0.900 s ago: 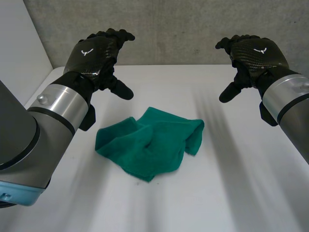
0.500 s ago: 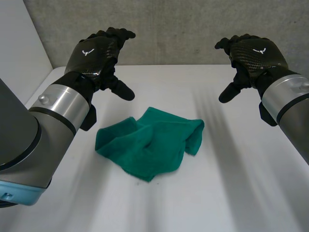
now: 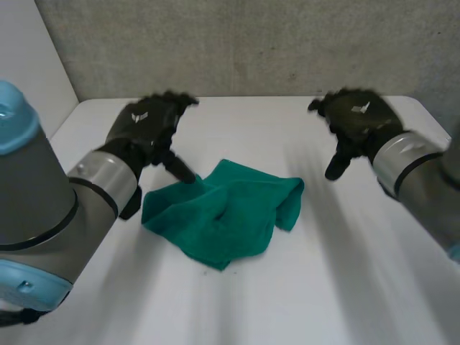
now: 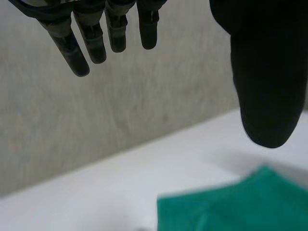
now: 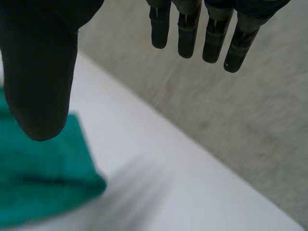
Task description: Fold the towel.
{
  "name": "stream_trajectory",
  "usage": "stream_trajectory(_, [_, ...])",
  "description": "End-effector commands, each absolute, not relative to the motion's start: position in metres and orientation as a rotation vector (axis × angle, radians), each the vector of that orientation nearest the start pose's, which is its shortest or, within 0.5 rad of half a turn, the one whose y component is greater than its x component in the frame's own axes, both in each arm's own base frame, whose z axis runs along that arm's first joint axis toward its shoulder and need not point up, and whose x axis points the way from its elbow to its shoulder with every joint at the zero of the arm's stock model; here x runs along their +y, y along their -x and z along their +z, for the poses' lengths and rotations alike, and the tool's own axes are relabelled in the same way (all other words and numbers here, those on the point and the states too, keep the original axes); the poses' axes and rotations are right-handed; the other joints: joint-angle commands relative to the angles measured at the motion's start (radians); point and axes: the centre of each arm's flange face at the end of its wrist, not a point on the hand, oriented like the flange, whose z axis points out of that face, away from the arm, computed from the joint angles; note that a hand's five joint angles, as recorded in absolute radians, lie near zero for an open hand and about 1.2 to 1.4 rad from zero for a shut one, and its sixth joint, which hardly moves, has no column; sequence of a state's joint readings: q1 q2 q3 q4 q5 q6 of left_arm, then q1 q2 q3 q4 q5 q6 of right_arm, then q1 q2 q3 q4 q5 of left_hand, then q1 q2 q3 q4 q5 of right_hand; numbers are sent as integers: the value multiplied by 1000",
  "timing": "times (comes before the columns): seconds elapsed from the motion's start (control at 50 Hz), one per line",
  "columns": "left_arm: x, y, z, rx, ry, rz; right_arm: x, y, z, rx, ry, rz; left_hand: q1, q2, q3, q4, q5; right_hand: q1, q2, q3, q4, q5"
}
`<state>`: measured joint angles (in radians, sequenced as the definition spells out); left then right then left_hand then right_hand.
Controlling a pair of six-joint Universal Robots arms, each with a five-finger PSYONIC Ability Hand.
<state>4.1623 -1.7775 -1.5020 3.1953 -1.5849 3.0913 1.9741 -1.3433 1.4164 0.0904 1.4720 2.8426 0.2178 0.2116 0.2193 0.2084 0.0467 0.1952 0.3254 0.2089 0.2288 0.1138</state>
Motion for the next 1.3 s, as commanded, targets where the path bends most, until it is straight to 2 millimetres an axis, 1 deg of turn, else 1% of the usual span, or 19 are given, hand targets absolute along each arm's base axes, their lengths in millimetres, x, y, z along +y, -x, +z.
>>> stream_trajectory(0.02, [-250, 259, 197, 2697, -621, -1926, -283, -283, 206, 2202, 1100, -1750, 37, 43, 35, 46, 33, -21, -151, -34, -54, -114])
stream_trajectory(0.16, [-250, 257, 160, 2771, -649, -1752, -302, -306, 172, 2130, 1123, -1725, 101, 107, 99, 110, 97, 54, -76, 40, 21, -39])
stream_trajectory(0.3, [-249, 258, 151, 2786, -659, -1715, -310, -315, 142, 2151, 1142, -1660, 242, 248, 241, 252, 239, 186, 56, 173, 153, 93])
stream_trajectory(0.36, [-251, 258, 150, 2785, -661, -1715, -311, -315, 141, 2158, 1139, -1658, 371, 377, 370, 381, 368, 198, 68, 184, 164, 105])
stream_trajectory(0.46, [-253, 259, 154, 2771, -665, -1735, -311, -315, 140, 2161, 1138, -1653, 797, 803, 795, 806, 793, 699, 569, 685, 665, 606])
stream_trajectory(0.5, [-255, 261, 155, 2766, -666, -1746, -311, -314, 138, 2167, 1138, -1646, 949, 955, 947, 958, 945, 1198, 1067, 1184, 1164, 1105])
stream_trajectory(0.56, [-258, 263, 158, 2756, -668, -1765, -307, -310, 140, 2191, 1151, -1614, 1178, 1184, 1177, 1188, 1175, 1201, 1071, 1187, 1167, 1108])
stream_trajectory(0.66, [-264, 266, 162, 2732, -680, -1798, -293, -300, 160, 2236, 1168, -1532, 1178, 1185, 1177, 1188, 1175, 1201, 1071, 1187, 1167, 1108])
stream_trajectory(0.7, [-268, 267, 170, 2701, -691, -1836, -260, -284, 201, 2238, 1247, -1429, 1178, 1185, 1177, 1188, 1175, 1201, 1071, 1187, 1167, 1108])
stream_trajectory(0.76, [-271, 269, 177, 2672, -695, -1875, -239, -272, 211, 2254, 1351, -1315, 1178, 1185, 1177, 1188, 1175, 1201, 1071, 1187, 1167, 1108])
stream_trajectory(0.84, [-274, 271, 185, 2651, -697, -1916, -180, -239, 211, 2298, 1650, -875, 1178, 1185, 1177, 1188, 1175, 1201, 1071, 1187, 1167, 1108])
stream_trajectory(0.88, [-274, 272, 188, 2645, -697, -1928, -166, -234, 215, 2255, 1741, -791, 1178, 1185, 1177, 1188, 1175, 1201, 1071, 1187, 1167, 1108])
stream_trajectory(0.9, [-273, 272, 189, 2643, -701, -1933, -166, -234, 215, 2255, 1741, -791, 1178, 1185, 1177, 1188, 1175, 1201, 1071, 1187, 1167, 1108])
stream_trajectory(0.96, [-266, 280, 192, 2640, -741, -1949, -180, -238, 230, 2204, 1741, -1047, 1178, 1185, 1177, 1188, 1175, 49, -81, 35, 15, -44])
stream_trajectory(0.98, [-266, 280, 192, 2640, -742, -1949, -187, -240, 235, 2204, 1706, -1130, 1178, 1185, 1177, 1188, 1175, -21, -151, -34, -54, -114])
stream_trajectory(1.02, [-260, 285, 193, 2641, -768, -1958, -205, -249, 247, 2185, 1579, -1339, 1178, 1185, 1177, 1188, 1175, -21, -151, -34, -54, -114])
stream_trajectory(1.1, [-254, 289, 197, 2640, -792, -1971, -226, -257, 260, 2176, 1378, -1477, 1178, 1185, 1177, 1188, 1175, -21, -151, -34, -54, -114])
stream_trajectory(1.18, [-249, 289, 209, 2616, -796, -2017, -239, -262, 254, 2202, 1270, -1442, 1178, 1185, 1177, 1188, 1175, -21, -151, -34, -54, -114])
stream_trajectory(1.3, [-231, 293, 252, 2517, -814, -2197, -268, -275, 238, 2230, 1120, -1371, 1178, 1185, 1177, 1188, 1175, -21, -151, -34, -54, -114])
